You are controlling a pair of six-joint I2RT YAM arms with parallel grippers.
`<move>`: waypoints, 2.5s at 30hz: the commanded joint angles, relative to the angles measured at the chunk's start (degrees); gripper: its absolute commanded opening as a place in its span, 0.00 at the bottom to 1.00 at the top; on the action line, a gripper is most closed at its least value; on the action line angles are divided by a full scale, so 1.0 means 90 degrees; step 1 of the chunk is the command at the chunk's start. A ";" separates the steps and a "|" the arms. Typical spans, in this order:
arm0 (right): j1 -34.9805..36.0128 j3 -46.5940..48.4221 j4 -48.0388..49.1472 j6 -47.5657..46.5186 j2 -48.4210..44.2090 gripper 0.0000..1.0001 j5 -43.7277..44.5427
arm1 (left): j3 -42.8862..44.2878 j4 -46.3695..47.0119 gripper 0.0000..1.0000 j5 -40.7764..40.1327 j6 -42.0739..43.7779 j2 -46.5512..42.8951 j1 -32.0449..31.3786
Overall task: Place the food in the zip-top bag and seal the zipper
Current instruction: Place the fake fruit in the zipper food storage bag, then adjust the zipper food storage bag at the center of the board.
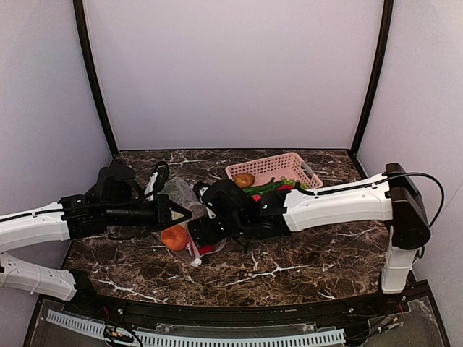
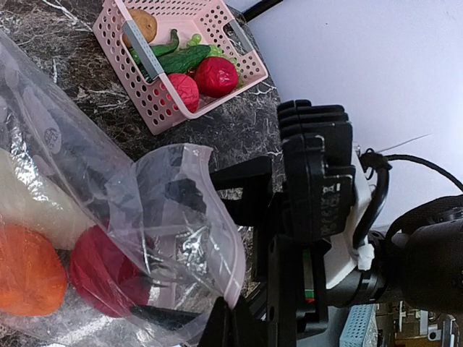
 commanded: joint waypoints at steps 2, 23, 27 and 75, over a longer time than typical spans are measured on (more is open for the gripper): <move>0.0058 0.0147 0.0066 0.0106 -0.0013 0.93 0.0241 | 0.0128 0.0209 0.01 -0.0198 -0.0049 -0.0257 -0.0044; -0.0116 -0.1620 0.0150 0.1125 -0.1672 0.79 -0.0368 | 0.0163 -0.0023 0.01 -0.0571 0.0069 -0.0383 -0.0039; -0.0245 -0.1687 0.0439 0.1284 -0.1425 0.73 -0.0660 | 0.0176 -0.0088 0.01 -0.0596 0.0088 -0.0433 -0.0044; -0.0695 -0.0238 0.0588 0.0473 -0.2751 0.00 -0.1410 | 0.3244 -0.2357 0.01 -0.0574 0.1792 -0.0243 0.0747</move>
